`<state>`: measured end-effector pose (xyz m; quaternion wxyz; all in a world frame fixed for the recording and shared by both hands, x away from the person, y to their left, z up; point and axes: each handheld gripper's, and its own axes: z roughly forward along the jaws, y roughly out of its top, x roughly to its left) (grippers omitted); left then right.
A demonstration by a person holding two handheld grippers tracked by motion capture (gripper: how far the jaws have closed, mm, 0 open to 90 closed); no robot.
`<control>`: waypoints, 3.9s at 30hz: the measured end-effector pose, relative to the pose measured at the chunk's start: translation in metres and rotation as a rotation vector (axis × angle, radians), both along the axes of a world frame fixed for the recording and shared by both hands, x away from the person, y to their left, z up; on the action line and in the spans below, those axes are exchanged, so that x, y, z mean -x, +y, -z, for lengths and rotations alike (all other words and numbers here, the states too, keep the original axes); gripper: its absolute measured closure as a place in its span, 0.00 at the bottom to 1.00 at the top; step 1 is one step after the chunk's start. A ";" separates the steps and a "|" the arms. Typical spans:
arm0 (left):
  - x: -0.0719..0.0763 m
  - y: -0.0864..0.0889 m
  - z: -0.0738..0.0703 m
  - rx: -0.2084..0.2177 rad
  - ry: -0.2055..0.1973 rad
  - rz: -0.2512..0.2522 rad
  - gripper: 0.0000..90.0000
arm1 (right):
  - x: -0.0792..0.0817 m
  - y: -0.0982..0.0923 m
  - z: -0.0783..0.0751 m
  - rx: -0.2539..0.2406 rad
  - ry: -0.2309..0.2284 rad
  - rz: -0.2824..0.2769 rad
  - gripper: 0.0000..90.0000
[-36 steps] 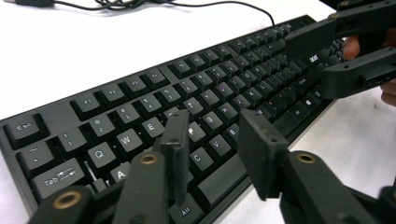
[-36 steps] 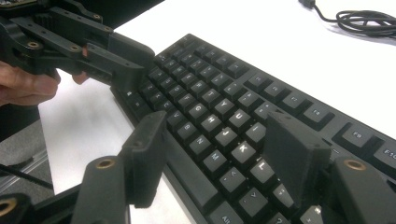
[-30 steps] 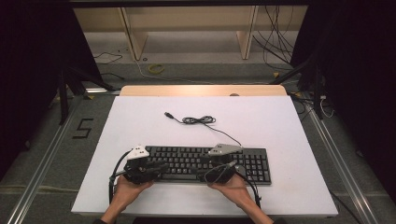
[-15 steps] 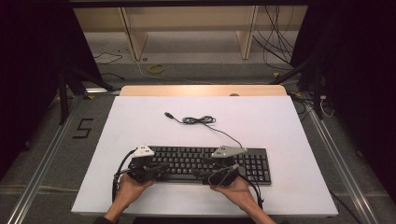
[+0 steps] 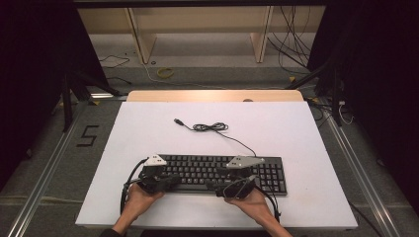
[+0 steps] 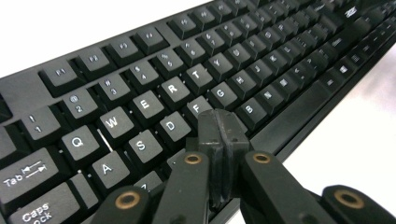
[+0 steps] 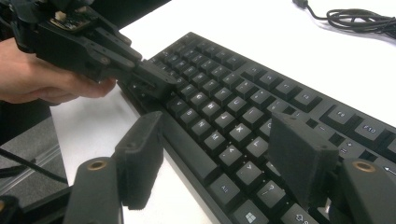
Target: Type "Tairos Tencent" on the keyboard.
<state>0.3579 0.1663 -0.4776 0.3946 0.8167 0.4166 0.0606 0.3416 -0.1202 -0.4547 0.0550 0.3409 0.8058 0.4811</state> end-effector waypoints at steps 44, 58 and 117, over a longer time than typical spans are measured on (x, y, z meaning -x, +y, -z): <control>-0.017 0.021 -0.023 0.105 -0.079 -0.107 0.51 | 0.007 -0.006 -0.001 -0.013 -0.006 -0.001 0.38; -0.023 0.019 -0.018 0.043 -0.068 -0.093 0.93 | 0.009 -0.007 -0.001 -0.017 -0.007 -0.001 0.38; -0.031 0.009 -0.010 -0.003 -0.025 -0.091 0.97 | 0.012 -0.007 -0.001 -0.018 -0.023 -0.002 0.33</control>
